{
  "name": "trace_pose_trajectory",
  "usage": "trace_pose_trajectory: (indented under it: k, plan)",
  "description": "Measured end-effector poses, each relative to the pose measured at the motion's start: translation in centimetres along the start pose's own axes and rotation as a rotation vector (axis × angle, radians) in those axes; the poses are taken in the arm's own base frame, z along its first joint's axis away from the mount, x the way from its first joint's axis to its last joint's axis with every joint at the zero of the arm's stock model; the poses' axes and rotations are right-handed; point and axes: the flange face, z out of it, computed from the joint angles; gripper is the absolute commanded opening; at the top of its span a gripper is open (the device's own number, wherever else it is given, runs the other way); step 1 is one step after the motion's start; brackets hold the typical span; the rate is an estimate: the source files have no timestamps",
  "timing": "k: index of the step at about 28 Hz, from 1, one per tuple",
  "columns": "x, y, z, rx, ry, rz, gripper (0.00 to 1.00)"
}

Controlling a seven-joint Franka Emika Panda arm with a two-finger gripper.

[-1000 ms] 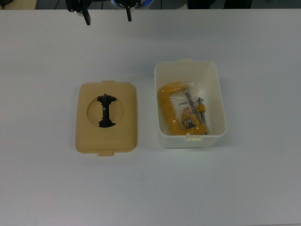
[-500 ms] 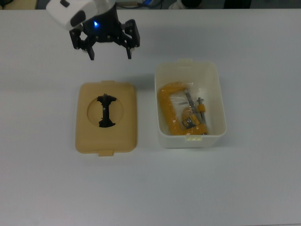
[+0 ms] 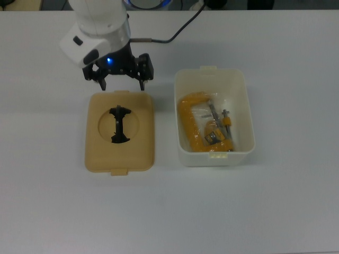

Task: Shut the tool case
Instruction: 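Move the gripper over the tan lid and lower toward its black handle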

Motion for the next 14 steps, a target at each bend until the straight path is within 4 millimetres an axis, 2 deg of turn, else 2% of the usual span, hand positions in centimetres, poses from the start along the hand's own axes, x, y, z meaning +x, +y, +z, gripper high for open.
trace_pose_trajectory:
  k: [8, 14]
  plan:
    - [1.1, 0.5, 3.6, -0.015, -0.017, -0.002, 1.00]
    - [1.5, 0.9, 5.1, -0.050, -0.020, -0.009, 1.00]
